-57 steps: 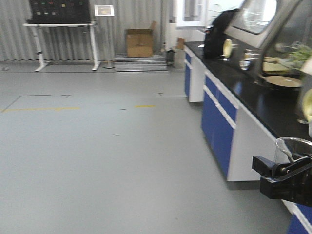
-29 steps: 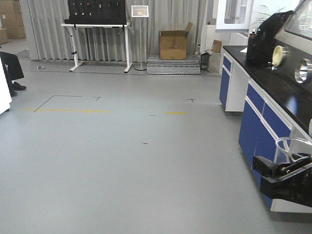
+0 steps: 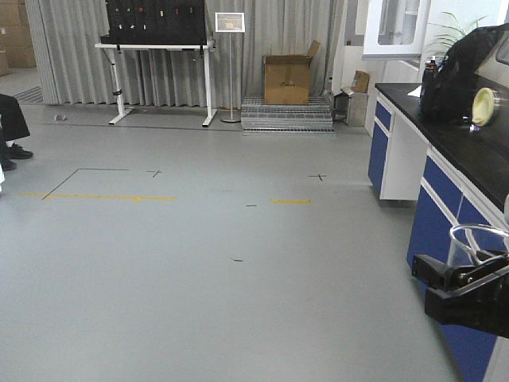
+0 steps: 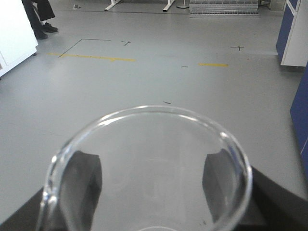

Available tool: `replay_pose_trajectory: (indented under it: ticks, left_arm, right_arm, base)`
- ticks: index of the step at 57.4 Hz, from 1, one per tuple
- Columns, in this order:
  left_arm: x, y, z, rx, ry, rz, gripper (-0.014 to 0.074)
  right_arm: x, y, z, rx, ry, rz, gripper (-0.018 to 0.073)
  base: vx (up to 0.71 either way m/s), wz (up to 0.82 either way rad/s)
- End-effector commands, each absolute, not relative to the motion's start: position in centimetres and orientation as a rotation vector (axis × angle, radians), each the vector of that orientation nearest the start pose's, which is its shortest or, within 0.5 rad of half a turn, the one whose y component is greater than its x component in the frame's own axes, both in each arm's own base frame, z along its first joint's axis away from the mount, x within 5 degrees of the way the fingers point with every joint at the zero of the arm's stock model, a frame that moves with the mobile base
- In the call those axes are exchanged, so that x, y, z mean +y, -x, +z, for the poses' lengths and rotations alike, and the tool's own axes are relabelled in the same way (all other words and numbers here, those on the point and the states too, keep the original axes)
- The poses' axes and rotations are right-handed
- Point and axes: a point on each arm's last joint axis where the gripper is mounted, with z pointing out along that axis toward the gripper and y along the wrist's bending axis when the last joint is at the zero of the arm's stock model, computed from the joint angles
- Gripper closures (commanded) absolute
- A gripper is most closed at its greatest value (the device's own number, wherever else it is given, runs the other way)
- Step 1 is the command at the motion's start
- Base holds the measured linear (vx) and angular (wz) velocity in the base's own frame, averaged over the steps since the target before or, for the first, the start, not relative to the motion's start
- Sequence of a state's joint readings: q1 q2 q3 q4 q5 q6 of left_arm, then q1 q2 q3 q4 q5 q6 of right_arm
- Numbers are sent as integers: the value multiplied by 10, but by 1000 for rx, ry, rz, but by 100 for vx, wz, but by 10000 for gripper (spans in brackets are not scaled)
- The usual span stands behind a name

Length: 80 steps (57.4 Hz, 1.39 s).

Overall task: Pick beaker and place in left cabinet
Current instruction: 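Drive away from the bench holding the beaker in the right gripper, then drive across the room toward the white cabinet carrying the beaker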

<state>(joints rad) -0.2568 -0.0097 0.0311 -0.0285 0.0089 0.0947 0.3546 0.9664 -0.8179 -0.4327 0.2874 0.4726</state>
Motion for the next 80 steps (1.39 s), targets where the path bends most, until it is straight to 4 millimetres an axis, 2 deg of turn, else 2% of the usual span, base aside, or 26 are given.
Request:
replay_pose_trajectory:
  ticks: [1, 80]
  left_arm:
    - [-14, -54, 205, 1414, -223, -168, 596]
    - [-14, -54, 205, 1414, -223, -168, 596]
  right_arm:
    - [63, -197, 374, 1771, 223, 189, 564]
    - [63, -198, 374, 1772, 223, 189, 564]
  base:
    - [50, -1]
    - [57, -2]
